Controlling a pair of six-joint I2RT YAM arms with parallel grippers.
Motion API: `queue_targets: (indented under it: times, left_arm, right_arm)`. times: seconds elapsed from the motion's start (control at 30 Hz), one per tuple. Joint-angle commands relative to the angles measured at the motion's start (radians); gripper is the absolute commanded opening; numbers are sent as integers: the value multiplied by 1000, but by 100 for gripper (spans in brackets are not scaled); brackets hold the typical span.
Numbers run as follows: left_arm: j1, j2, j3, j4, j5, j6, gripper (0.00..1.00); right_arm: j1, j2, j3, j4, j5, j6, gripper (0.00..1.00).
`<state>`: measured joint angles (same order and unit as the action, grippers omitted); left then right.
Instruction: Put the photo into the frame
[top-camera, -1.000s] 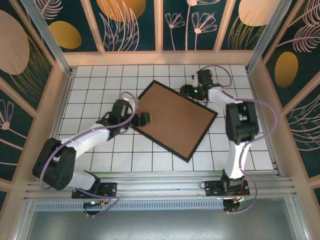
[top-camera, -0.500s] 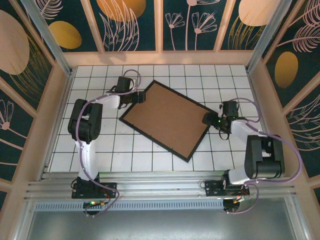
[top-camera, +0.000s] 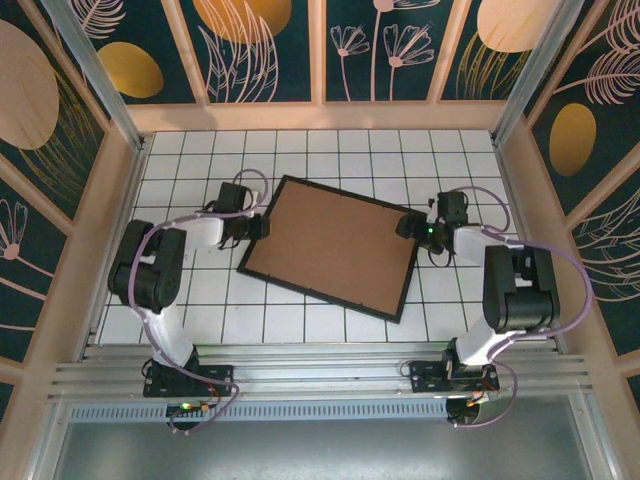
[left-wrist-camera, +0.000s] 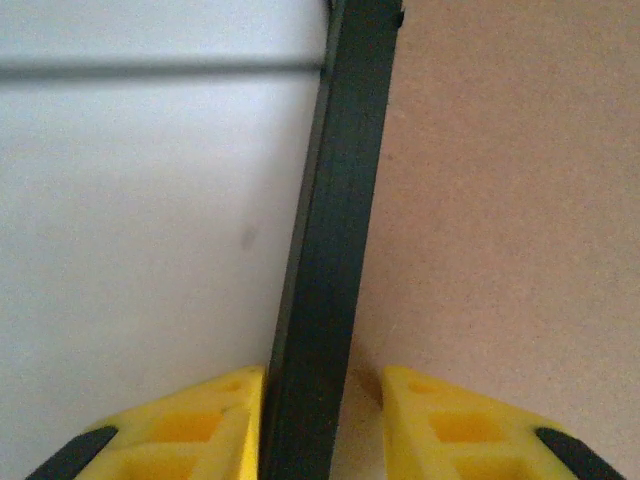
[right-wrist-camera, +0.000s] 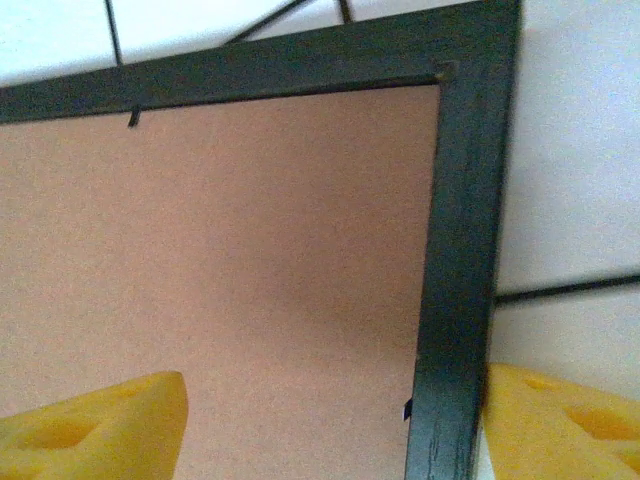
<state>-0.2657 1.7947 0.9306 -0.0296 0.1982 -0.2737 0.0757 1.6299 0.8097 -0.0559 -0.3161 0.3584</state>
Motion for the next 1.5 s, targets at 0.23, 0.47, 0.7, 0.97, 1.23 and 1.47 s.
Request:
queue_targets:
  times: [0.23,0.47,0.7,0.97,1.23,1.47]
  left_arm:
    - [-24,-189,-272,51,-66,-138,23]
    - [-24,-164,-241,37,-88,-121,22]
    - [-23,-158,-234,34,-105,-118,21]
    - [-23,-152,-222,31,-98,-113,21]
    - [-24,-154,-220,31,-93,-110,21]
    - [-24,-149,-216,33,-82,-108,21]
  right_arm:
    - [39,30,112,-105,-118,-68,71]
    - [-43,37,165,-224,-27,-135,56]
    - [-45,69,167,-248,9,-146,35]
    - [-38,95,176,-246,15,-144,29]
    - [-27,131,186,-237,10,-139,28]
    - [-2,153,186,-230,6,-133,30]
